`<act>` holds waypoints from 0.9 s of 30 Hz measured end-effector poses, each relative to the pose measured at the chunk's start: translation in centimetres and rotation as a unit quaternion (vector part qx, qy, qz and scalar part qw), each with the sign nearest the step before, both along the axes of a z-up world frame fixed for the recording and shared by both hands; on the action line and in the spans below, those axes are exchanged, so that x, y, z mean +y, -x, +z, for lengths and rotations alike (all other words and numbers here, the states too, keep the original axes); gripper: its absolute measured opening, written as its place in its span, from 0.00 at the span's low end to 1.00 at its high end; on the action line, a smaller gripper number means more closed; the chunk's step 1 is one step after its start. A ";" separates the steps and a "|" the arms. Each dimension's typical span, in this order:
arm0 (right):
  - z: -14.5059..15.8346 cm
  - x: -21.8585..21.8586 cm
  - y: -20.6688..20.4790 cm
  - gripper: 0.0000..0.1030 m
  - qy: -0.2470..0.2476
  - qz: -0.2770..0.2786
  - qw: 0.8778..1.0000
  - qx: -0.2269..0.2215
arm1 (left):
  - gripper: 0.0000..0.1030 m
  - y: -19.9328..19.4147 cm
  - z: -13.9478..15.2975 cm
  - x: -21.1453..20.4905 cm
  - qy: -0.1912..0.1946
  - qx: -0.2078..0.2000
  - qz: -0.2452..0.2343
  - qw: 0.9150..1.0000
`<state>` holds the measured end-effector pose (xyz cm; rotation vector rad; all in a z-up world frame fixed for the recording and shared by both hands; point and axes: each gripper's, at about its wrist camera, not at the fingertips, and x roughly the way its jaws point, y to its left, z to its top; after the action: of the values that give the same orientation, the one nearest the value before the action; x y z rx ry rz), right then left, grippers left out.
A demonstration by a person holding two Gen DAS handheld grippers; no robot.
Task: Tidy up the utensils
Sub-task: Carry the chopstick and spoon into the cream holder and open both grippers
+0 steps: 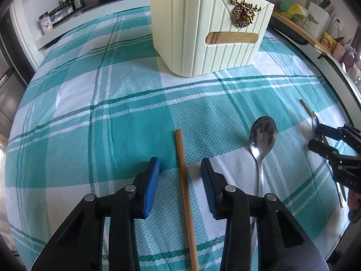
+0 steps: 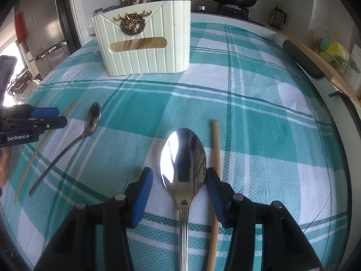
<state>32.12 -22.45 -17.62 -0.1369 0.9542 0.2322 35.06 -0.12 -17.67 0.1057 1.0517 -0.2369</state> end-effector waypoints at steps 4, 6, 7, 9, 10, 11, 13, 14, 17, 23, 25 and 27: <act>0.1 0.2 -1.0 0.41 -0.002 -0.001 1.000 -0.003 | 0.04 -0.6 0.1 0.4 0.016 0.002 0.009 1.000; 0.2 0.1 -1.3 0.40 -0.012 -0.002 1.000 -0.002 | 0.03 -0.5 0.3 0.8 0.027 0.000 0.020 0.999; 0.3 0.0 -1.3 0.40 -0.019 -0.003 1.000 -0.002 | 0.03 -0.3 0.6 0.9 0.031 -0.006 0.024 0.999; 0.9 -0.3 -0.9 0.40 -0.029 -0.005 0.999 -0.012 | 0.03 0.4 1.6 1.3 0.041 -0.024 0.031 0.998; 1.4 -0.3 -0.6 0.40 -0.034 -0.004 0.999 -0.020 | 0.03 0.8 2.2 1.4 0.044 -0.033 0.032 0.998; 1.9 -0.4 -0.2 0.40 -0.039 -0.003 0.999 -0.028 | 0.03 1.1 2.9 1.5 0.046 -0.042 0.034 0.997; 3.3 -0.5 0.6 0.40 -0.049 -0.001 0.998 -0.045 | 0.03 2.0 4.5 1.8 0.052 -0.065 0.036 0.996; 4.0 -0.6 1.1 0.40 -0.052 0.001 0.997 -0.054 | 0.03 2.7 5.5 2.0 0.057 -0.078 0.035 0.995; 6.3 -0.7 2.8 0.40 -0.060 0.005 0.995 -0.082 | 0.03 4.3 8.1 2.5 0.069 -0.110 0.033 0.991; 9.8 -0.6 6.2 0.40 -0.074 0.013 0.989 -0.126 | 0.03 7.2 12.4 3.2 0.086 -0.166 0.027 0.982; 10.6 -0.5 7.3 0.40 -0.077 0.015 0.987 -0.138 | 0.03 8.2 13.5 3.4 0.092 -0.181 0.027 0.979; 11.3 -0.5 8.2 0.40 -0.080 0.017 0.986 -0.149 | 0.03 8.9 14.3 3.6 0.095 -0.192 0.026 0.976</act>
<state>23.96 -22.96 -6.33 -0.0382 0.6341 0.3088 26.21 3.46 -3.39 -0.0486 0.6416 -0.2556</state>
